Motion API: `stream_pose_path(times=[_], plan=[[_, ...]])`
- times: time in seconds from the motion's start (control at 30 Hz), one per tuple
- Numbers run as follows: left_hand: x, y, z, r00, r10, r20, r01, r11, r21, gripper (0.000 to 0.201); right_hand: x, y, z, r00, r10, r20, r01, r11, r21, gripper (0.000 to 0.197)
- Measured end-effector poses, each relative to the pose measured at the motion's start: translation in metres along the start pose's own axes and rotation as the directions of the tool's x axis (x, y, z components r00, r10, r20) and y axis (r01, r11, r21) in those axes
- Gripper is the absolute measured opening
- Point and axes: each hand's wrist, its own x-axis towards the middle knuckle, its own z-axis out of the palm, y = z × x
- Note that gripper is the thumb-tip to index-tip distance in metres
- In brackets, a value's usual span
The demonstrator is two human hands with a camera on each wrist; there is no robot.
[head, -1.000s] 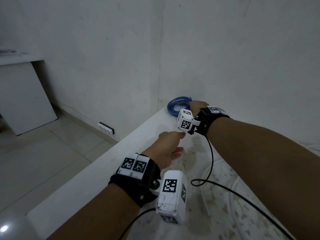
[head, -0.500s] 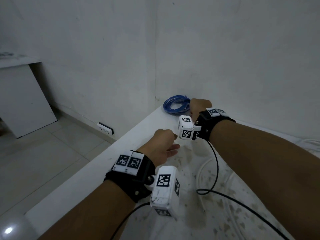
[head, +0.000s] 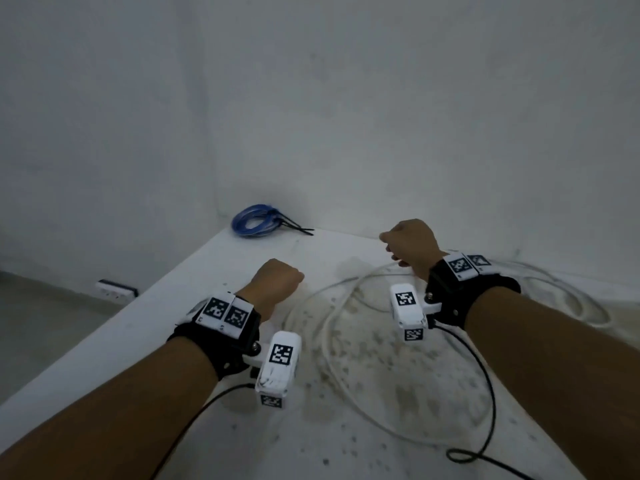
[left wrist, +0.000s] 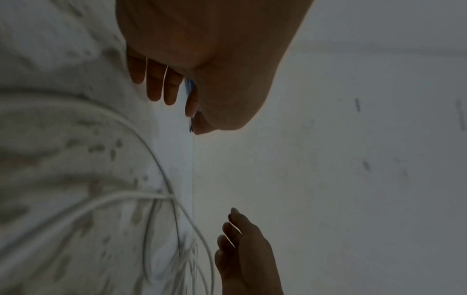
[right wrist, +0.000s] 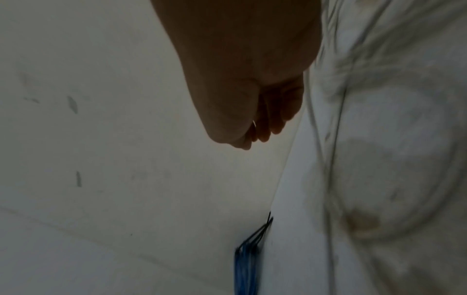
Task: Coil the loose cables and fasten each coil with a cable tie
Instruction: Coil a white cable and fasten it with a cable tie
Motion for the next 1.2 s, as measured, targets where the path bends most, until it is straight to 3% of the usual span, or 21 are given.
stream_pose_path(times=[0.1,0.2,0.3,0.37,0.5,0.57,0.67,0.77,0.87,0.93,1.0,1.07,1.2], plan=[[-0.018,0.025,0.034,0.988,0.130,0.079,-0.138,0.984,0.113,0.018,-0.023,0.036,-0.064,0.995,-0.064,-0.076,0.027,0.911,-0.411,0.035],[-0.033,0.051,0.068,0.966,0.206,0.157,-0.239,0.942,0.236,0.008,-0.050,0.076,-0.112,0.993,-0.041,-0.112,-0.028,0.832,-0.554,0.041],[-0.044,0.066,0.103,0.943,0.230,0.239,-0.308,0.874,0.376,0.012,-0.071,0.128,-0.133,0.995,0.096,-0.028,-0.094,0.805,-0.586,0.064],[-0.055,0.070,0.124,0.927,0.225,0.301,-0.344,0.830,0.438,0.014,-0.086,0.160,-0.130,0.980,0.186,0.073,-0.119,0.836,-0.535,0.073],[-0.069,0.077,0.154,0.866,0.252,0.433,-0.453,0.763,0.462,0.022,-0.089,0.190,-0.120,0.976,0.188,0.112,-0.113,0.871,-0.479,0.079],[-0.070,0.082,0.164,0.844,0.257,0.471,-0.468,0.782,0.412,0.013,-0.084,0.191,-0.118,0.974,0.191,0.122,-0.112,0.873,-0.474,0.083],[-0.065,0.094,0.184,0.843,0.158,0.514,-0.350,0.888,0.300,0.023,-0.083,0.190,-0.118,0.977,0.171,0.127,-0.092,0.875,-0.476,0.084],[-0.060,0.108,0.204,0.869,0.093,0.486,-0.165,0.981,0.107,0.018,-0.081,0.192,-0.124,0.974,0.209,0.089,-0.162,0.915,-0.369,0.080],[-0.056,0.123,0.215,0.910,0.035,0.413,0.008,0.995,-0.102,0.017,-0.079,0.201,-0.130,0.979,0.199,0.034,-0.191,0.967,-0.166,0.050],[-0.054,0.136,0.213,0.932,0.061,0.357,-0.006,0.988,-0.153,0.022,-0.079,0.204,-0.139,0.969,0.246,-0.015,-0.241,0.960,0.145,0.052],[-0.055,0.148,0.206,0.933,0.095,0.346,-0.035,0.984,-0.177,0.022,-0.079,0.205,-0.149,0.932,0.361,0.036,-0.334,0.815,0.474,0.055],[-0.058,0.152,0.197,0.925,0.099,0.367,-0.039,0.985,-0.169,0.014,-0.078,0.208,-0.157,0.911,0.401,0.098,-0.382,0.726,0.572,0.053],[-0.055,0.138,0.184,0.930,0.072,0.360,-0.020,0.989,-0.147,0.013,-0.077,0.201,-0.161,0.910,0.407,0.079,-0.376,0.731,0.570,0.060]])
